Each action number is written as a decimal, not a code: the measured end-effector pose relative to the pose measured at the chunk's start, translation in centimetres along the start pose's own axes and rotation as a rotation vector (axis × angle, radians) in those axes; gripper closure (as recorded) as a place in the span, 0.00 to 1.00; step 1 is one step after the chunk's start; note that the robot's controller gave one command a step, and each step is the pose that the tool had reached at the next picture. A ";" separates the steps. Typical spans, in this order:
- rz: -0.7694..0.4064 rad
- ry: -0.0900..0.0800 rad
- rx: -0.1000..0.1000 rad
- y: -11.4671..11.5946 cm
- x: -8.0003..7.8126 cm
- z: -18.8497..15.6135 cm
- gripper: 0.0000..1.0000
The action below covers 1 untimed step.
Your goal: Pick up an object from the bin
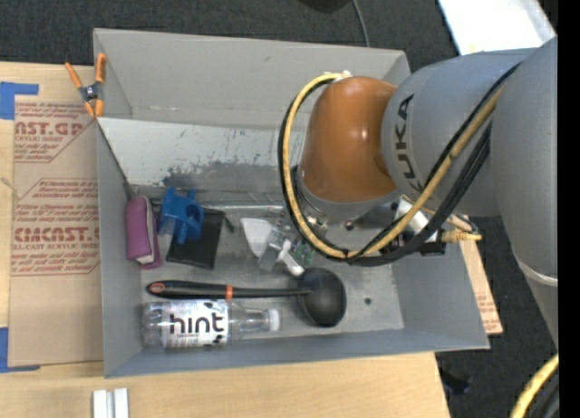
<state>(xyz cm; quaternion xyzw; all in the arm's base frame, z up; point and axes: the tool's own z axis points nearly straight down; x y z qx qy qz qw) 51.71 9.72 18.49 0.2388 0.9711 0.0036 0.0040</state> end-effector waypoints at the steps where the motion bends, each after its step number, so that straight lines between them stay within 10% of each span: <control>1: 0.000 -0.005 -0.004 0.1 -0.1 -3.6 1.00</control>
Offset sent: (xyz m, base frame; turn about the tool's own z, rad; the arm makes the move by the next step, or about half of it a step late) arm 0.0013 0.0005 0.0691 -0.0001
